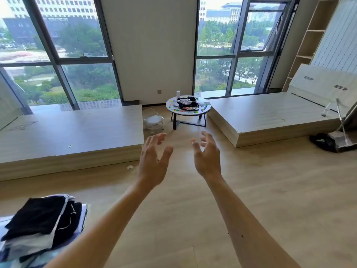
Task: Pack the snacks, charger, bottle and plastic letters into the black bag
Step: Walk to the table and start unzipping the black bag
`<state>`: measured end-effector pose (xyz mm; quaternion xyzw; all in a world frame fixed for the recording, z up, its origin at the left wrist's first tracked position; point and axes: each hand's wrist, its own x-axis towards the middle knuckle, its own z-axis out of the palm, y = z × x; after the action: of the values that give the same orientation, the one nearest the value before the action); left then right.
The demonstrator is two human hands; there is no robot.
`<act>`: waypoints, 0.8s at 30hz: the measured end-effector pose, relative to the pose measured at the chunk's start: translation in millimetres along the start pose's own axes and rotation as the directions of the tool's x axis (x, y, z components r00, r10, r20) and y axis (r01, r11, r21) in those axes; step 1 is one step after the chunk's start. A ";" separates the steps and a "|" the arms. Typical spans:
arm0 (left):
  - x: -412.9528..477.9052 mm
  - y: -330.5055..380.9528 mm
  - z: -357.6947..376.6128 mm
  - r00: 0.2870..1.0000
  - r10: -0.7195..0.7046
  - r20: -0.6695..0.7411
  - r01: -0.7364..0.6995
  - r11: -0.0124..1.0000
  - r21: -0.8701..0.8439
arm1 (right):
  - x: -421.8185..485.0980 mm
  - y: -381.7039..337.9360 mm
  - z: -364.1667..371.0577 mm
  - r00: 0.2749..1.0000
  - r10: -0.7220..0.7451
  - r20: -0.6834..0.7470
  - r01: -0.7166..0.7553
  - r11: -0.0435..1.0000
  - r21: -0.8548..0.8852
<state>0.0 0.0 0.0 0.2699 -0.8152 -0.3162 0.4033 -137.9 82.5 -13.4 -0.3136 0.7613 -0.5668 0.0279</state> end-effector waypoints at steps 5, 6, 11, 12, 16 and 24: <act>26.9 -19.3 13.2 0.997 -0.075 -0.027 0.072 0.991 -0.115 | 31.8 7.0 21.9 1.000 0.002 -0.017 -0.002 1.000 0.016; 35.4 -24.2 17.2 0.996 -0.085 -0.032 0.080 0.987 -0.137 | 41.5 9.8 29.3 1.000 0.005 -0.012 -0.005 1.000 0.015; 91.6 -57.3 40.9 0.989 -0.139 -0.060 0.121 0.966 -0.230 | 102.7 24.0 69.6 1.000 0.020 -0.011 -0.020 1.000 0.013; 104.1 -63.4 45.8 0.988 -0.144 -0.053 0.128 0.963 -0.238 | 115.1 26.0 77.7 1.000 0.026 -0.006 -0.026 1.000 0.015; 157.5 -87.9 60.6 0.987 -0.155 -0.032 0.142 0.957 -0.252 | 167.8 36.1 107.8 0.999 0.035 0.011 -0.035 0.999 0.005; 250.6 -126.5 96.9 0.985 -0.174 0.023 0.173 0.944 -0.281 | 268.5 61.2 147.6 0.996 0.086 -0.029 -0.086 0.996 0.014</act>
<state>-189.4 -228.1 -16.8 0.2806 -0.7346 -0.4630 0.4090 -321.7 -169.2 -35.9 -0.2718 0.7707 -0.5746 0.0431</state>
